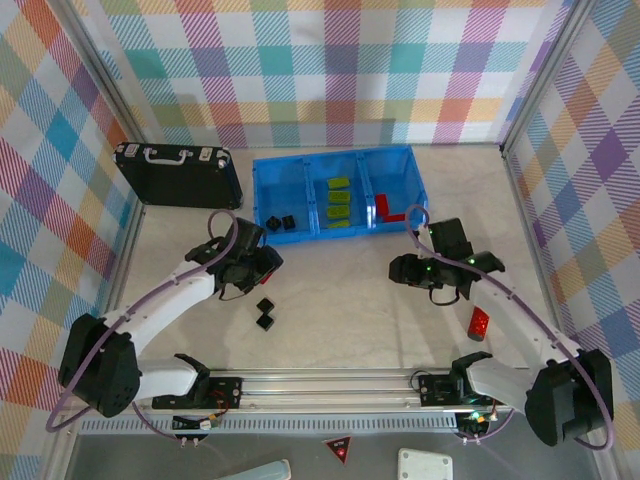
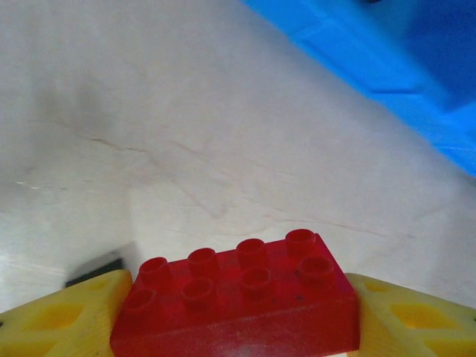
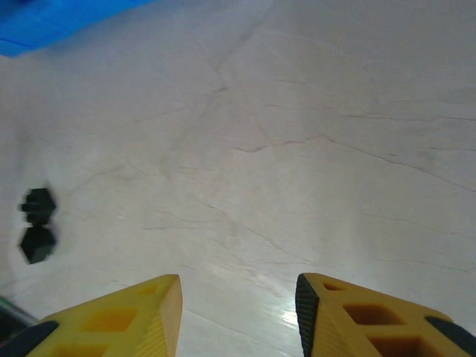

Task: Sort the legos into containers by color
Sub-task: Pick up the lego from the bottom-left of the table, then place the lego in the container.

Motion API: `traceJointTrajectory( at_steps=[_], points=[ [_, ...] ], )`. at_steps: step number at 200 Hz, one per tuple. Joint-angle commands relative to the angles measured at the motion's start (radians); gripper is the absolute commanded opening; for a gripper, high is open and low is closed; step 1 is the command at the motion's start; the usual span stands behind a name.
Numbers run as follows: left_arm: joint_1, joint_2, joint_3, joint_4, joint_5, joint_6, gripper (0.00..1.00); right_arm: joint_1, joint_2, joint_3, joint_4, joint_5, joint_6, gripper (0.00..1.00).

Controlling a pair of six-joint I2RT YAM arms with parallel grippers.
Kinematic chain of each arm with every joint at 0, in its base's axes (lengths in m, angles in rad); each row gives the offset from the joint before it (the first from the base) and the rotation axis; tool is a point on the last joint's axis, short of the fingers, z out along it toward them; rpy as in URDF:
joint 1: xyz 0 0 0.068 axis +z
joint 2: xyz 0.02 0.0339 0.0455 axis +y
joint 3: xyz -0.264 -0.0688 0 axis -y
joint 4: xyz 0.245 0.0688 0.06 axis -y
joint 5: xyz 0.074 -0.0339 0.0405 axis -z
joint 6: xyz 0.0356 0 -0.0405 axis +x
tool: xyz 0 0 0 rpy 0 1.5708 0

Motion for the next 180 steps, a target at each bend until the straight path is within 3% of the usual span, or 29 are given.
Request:
traceJointTrajectory(
  at_steps=[1, 60, 100, 180],
  points=[
    [0.007, -0.056, 0.027, 0.105, 0.066, -0.06, 0.61, -0.003, -0.052, -0.049, 0.171, -0.13, 0.093, 0.47],
    [0.008, -0.118, 0.051, 0.344, 0.196, -0.128, 0.59, 0.065, -0.17, -0.182, 0.571, -0.182, 0.167, 0.47],
    [0.004, -0.092, 0.083, 0.541, 0.394, -0.137, 0.57, 0.115, -0.202, -0.245, 0.848, -0.206, 0.113, 0.48],
    [-0.046, -0.002, 0.153, 0.766, 0.633, -0.11, 0.54, 0.207, -0.119, -0.147, 1.033, -0.294, -0.116, 0.51]
  ],
)
